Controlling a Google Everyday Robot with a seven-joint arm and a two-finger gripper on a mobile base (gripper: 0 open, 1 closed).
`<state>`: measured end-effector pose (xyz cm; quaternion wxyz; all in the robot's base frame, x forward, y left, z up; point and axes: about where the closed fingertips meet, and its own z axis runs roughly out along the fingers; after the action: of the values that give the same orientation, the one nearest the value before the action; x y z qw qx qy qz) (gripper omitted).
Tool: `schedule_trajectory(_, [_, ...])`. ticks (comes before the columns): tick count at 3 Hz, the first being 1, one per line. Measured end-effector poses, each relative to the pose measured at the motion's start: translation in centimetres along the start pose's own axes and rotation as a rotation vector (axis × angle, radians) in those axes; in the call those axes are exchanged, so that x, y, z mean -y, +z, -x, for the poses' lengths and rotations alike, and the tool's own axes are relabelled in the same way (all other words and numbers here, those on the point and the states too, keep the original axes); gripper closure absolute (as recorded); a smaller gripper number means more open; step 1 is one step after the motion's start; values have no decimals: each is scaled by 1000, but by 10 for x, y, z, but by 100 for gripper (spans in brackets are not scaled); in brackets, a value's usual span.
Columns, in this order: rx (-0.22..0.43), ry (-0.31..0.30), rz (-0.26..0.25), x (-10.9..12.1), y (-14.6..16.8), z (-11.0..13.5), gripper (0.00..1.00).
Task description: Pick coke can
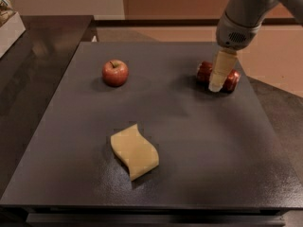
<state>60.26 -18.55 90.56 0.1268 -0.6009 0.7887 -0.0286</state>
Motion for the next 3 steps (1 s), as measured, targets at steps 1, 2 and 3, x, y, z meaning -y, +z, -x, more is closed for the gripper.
schedule_trajectory(1, [-47, 22, 32, 12, 28, -3, 0])
schedule_trajectory(2, [-87, 44, 58, 19, 48, -10, 0])
schedule_trajectory(3, [-111, 55, 69, 21, 59, -15, 18])
